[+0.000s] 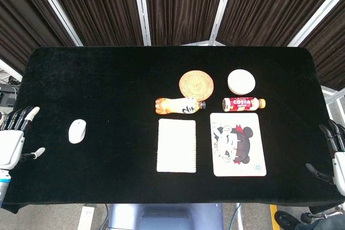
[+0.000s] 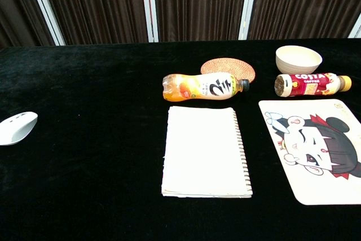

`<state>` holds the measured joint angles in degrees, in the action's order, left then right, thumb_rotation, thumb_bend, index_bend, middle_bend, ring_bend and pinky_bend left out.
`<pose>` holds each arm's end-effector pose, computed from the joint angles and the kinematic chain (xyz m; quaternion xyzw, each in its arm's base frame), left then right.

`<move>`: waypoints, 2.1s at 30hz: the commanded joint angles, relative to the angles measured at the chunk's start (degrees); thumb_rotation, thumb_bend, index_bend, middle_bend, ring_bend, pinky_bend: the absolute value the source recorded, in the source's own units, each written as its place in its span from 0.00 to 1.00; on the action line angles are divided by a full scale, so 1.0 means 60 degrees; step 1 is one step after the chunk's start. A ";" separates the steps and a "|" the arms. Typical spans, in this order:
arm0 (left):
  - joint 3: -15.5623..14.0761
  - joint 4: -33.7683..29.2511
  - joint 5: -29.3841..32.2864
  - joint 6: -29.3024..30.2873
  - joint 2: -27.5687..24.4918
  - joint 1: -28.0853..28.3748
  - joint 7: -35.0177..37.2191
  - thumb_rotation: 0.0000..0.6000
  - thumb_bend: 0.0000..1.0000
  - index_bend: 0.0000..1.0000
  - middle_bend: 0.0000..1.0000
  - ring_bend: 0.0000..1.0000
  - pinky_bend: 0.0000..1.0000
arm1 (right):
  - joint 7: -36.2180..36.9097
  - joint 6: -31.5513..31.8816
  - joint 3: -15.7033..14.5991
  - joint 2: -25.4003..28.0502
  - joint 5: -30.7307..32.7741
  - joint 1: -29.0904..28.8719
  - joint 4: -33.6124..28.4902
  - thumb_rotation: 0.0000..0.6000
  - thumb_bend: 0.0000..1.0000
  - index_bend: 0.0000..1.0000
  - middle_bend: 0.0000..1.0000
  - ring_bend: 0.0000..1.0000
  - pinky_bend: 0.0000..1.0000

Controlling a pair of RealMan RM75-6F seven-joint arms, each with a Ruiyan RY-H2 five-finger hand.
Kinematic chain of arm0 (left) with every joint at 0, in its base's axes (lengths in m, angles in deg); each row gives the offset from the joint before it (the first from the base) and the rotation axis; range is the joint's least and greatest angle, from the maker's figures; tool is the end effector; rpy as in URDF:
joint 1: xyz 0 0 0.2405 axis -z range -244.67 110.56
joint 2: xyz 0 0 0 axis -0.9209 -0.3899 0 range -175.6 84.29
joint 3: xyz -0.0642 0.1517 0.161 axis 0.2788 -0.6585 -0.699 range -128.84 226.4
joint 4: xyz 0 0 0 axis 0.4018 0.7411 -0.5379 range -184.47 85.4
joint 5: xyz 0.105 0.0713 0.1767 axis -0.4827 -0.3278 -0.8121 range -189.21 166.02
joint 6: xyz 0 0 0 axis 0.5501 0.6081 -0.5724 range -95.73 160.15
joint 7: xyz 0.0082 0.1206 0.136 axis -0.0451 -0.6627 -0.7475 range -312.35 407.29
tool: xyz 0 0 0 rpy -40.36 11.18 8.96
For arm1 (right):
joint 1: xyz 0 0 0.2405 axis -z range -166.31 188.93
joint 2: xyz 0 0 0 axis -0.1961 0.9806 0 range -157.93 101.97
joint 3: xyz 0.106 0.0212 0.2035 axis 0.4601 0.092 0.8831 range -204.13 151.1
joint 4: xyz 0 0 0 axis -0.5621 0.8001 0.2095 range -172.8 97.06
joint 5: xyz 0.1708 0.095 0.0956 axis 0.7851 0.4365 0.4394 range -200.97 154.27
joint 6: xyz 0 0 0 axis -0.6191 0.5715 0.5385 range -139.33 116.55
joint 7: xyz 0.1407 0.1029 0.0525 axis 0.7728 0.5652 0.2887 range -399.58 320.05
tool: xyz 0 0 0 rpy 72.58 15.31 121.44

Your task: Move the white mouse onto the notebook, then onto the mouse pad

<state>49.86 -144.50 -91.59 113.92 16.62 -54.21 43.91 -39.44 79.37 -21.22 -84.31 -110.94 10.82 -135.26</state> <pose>-0.2769 0.2497 0.1379 -0.6170 -0.3799 -0.3709 0.5808 -0.2823 -0.2033 0.1935 0.5712 -0.3465 0.4035 0.6251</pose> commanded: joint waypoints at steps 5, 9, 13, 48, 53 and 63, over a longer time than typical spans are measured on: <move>0.0092 0.0309 0.0036 -0.0298 0.0061 0.0095 -0.0053 1.00 0.00 0.00 0.00 0.00 0.00 | 0.0050 -0.0024 0.0024 0.0007 0.0072 -0.0013 -0.0008 1.00 0.00 0.07 0.00 0.00 0.00; 0.0105 0.0830 -0.0111 -0.0848 0.0229 0.0433 -0.0219 1.00 0.00 0.00 0.00 0.00 0.00 | 0.0001 -0.0094 0.0054 -0.0034 0.0183 -0.0044 0.0023 1.00 0.00 0.07 0.00 0.00 0.00; 0.0076 0.1749 -0.0519 -0.1738 0.0555 0.1082 -0.0383 1.00 0.00 0.00 0.00 0.00 0.00 | -0.0191 -0.0243 0.0100 -0.0113 0.0370 -0.0113 0.0042 1.00 0.00 0.07 0.00 0.00 0.00; -0.2256 1.0405 -0.4724 -0.2402 0.4373 0.3748 0.1156 1.00 0.00 0.23 0.01 0.00 0.00 | -0.1176 -0.0817 0.0446 -0.0486 0.1713 -0.0357 0.0254 1.00 0.00 0.07 0.00 0.00 0.00; -0.2312 1.0489 -0.4631 -0.2514 0.4481 0.3726 0.1145 1.00 0.00 0.23 0.02 0.00 0.00 | -0.1124 -0.0783 0.0457 -0.0456 0.1708 -0.0342 0.0244 1.00 0.00 0.07 0.00 0.00 0.00; -0.2414 1.0575 -0.4467 -0.2531 0.4556 0.3672 0.1330 1.00 0.00 0.27 0.08 0.05 0.05 | -0.1014 -0.0800 0.0481 -0.0443 0.1763 -0.0339 0.0275 1.00 0.00 0.07 0.00 0.00 0.00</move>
<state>35.45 -81.10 -118.44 98.79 43.85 -32.14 51.80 -45.52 74.56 -18.33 -86.97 -100.36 8.78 -133.61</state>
